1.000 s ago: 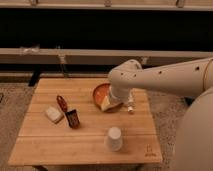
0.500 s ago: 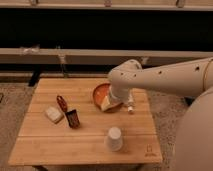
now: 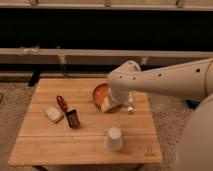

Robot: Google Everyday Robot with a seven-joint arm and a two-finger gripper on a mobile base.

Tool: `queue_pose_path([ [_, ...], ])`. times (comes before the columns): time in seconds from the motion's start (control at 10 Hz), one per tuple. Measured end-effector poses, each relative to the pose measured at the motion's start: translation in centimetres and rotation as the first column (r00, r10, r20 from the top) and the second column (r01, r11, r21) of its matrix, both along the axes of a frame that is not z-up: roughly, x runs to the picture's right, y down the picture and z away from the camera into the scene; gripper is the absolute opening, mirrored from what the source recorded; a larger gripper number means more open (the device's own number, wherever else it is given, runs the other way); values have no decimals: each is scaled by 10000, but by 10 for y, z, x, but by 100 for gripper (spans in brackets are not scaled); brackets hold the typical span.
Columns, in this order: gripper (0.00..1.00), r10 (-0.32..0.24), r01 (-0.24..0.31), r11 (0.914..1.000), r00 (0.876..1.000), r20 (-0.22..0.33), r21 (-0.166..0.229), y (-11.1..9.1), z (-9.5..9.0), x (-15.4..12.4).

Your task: Place the ceramic cup over the eraser

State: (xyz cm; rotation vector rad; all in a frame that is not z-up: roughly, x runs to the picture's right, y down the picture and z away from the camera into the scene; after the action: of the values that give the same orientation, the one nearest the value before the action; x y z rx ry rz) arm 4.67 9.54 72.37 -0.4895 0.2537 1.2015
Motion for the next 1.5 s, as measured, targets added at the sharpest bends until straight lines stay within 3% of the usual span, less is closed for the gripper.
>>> queue_pose_path([
  [0.2, 80, -184, 184, 9998, 9998, -29, 39, 28, -20, -7],
  [0.4, 80, -331, 332, 9994, 9994, 32, -75, 69, -39, -14],
  [0.7, 80, -196, 199, 9982, 9998, 58, -571, 116, -32, -6],
  [0.9, 80, -102, 105, 9965, 9999, 35, -832, 123, -20, 0],
  [1.3, 80, 194, -202, 9943, 9998, -89, -1049, 115, -7, 13],
  [1.5, 80, 325, -327, 9900, 9995, -35, -1374, 121, -1, 14],
])
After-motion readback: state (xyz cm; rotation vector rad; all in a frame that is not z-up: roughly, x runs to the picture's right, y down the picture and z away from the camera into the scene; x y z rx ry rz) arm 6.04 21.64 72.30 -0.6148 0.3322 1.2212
